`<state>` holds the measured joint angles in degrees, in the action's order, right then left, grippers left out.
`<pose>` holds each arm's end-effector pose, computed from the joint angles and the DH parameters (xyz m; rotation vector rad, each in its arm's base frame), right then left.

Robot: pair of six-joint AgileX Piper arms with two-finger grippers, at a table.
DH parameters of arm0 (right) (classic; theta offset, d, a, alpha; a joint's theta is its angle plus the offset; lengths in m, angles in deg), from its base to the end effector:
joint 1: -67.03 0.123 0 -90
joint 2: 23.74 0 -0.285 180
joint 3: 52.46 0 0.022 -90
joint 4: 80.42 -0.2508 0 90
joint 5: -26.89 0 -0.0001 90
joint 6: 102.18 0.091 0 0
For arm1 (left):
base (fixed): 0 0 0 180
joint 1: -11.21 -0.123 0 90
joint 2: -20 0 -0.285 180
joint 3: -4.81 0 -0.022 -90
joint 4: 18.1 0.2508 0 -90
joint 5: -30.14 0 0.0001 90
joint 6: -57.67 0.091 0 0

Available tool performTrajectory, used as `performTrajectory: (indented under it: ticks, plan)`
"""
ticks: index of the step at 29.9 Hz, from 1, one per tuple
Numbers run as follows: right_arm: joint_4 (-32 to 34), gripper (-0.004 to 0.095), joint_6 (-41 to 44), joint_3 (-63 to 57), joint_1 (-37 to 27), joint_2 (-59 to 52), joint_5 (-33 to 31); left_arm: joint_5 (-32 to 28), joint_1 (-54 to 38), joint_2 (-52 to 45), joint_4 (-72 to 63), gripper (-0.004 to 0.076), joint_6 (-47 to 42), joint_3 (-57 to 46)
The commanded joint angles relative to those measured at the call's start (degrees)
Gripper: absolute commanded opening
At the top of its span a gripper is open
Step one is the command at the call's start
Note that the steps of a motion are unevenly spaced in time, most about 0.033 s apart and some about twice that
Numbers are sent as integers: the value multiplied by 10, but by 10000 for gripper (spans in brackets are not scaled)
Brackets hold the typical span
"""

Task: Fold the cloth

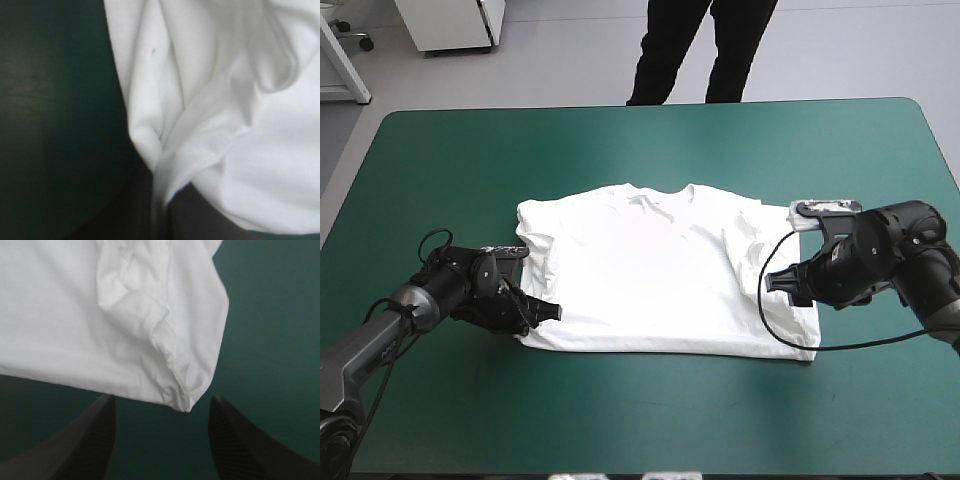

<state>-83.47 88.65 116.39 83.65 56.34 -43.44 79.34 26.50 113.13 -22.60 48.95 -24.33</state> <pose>0.2199 0.0704 0.3341 -0.1294 2.8329 0.1823 0.2425 -0.0719 0.2024 0.1018 3.0043 -0.1397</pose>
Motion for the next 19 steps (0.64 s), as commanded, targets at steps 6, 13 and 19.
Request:
performTrajectory:
  ticks: [6, 13, 19]
  plan:
    - [10, 522, 24, -113, 1, -15, 103, 13, 1, 2, 11, -9, -5, -7]
    - [17, 520, 53, -187, 1, -10, 179, 13, 1, 2, 11, -9, -5, -7]
    - [46, 520, 90, -195, 1, 28, 210, 13, 1, 2, 11, -9, -5, -7]
